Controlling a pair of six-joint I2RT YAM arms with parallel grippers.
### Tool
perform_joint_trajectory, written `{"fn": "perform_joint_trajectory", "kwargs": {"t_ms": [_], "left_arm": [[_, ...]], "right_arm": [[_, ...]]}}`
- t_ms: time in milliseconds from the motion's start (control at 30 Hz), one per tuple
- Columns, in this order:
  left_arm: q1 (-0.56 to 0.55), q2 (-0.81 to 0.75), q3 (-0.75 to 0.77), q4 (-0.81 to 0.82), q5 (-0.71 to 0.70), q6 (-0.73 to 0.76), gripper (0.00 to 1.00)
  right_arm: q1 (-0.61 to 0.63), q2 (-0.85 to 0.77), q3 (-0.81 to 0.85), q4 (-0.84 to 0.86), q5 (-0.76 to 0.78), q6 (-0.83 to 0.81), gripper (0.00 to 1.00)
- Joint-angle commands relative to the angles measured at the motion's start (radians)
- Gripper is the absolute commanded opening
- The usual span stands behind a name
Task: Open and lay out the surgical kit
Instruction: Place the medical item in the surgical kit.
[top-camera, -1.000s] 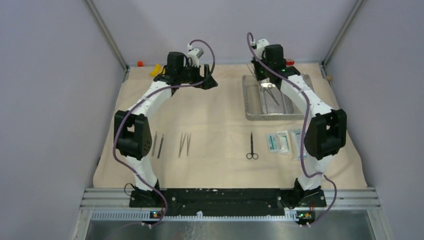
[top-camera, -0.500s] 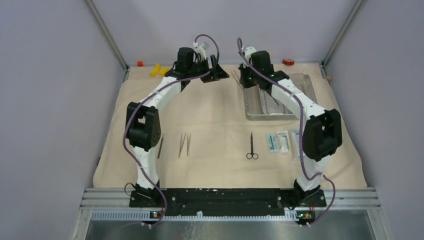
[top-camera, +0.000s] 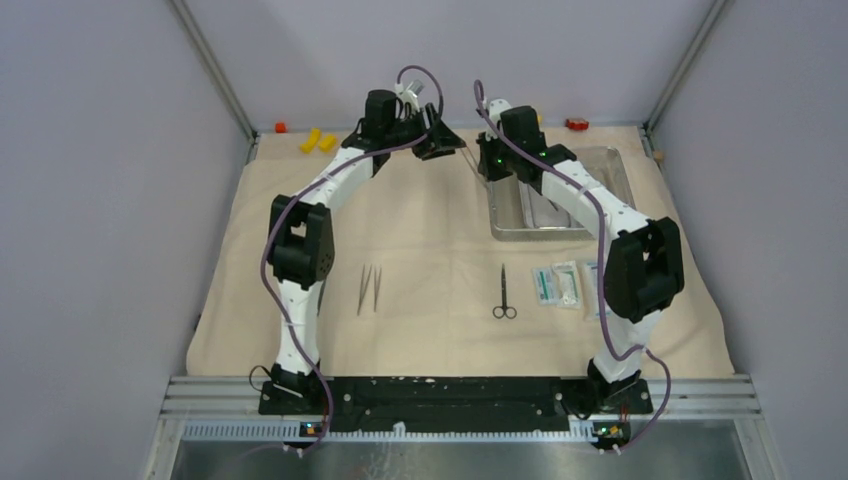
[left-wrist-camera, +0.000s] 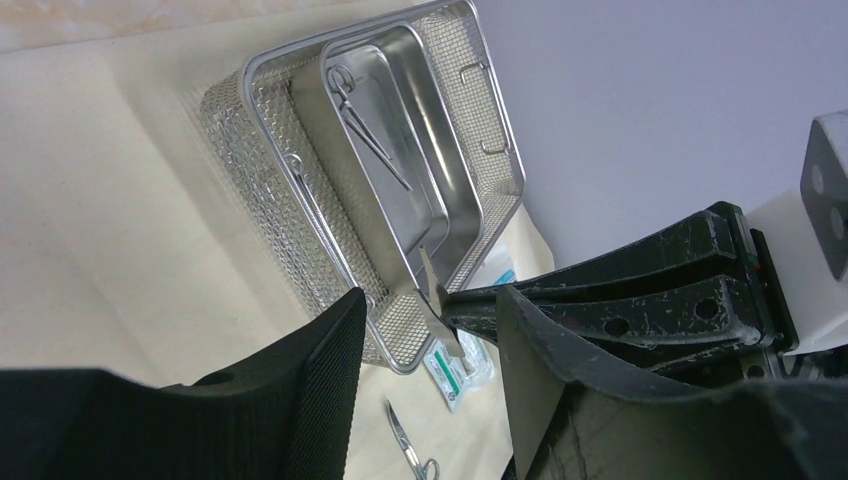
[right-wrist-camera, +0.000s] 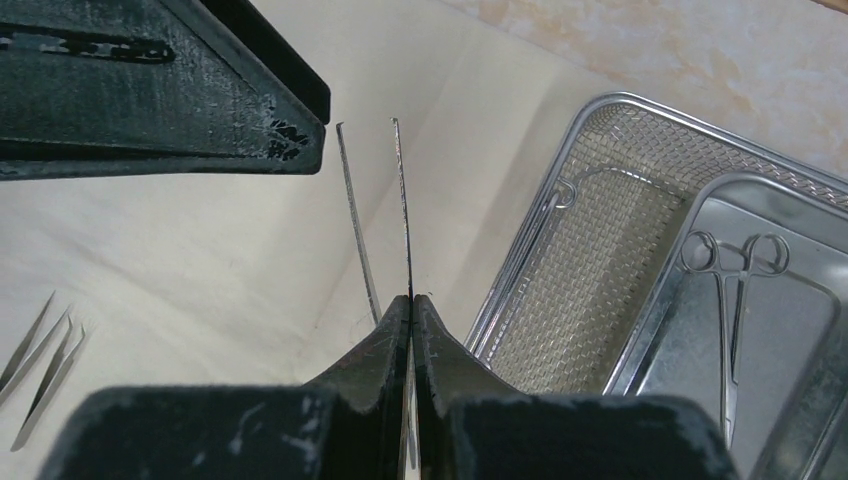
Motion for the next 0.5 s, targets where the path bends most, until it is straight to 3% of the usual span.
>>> {"fn": "perform_joint_trajectory", "kwargs": {"t_ms": [0,467], "left_arm": [[-0.006,0.021,0.065,0.022,-0.002,-0.027,0.56],[-0.03,0.052,0.087,0.006,0.001,-0.049,0.38]], "right_arm": [[0.013,-0.045,0.004,0.02,-0.019,0.01,0.0],[0.017,-0.036,0.007,0.013,-0.021,0.013,0.0]]}}
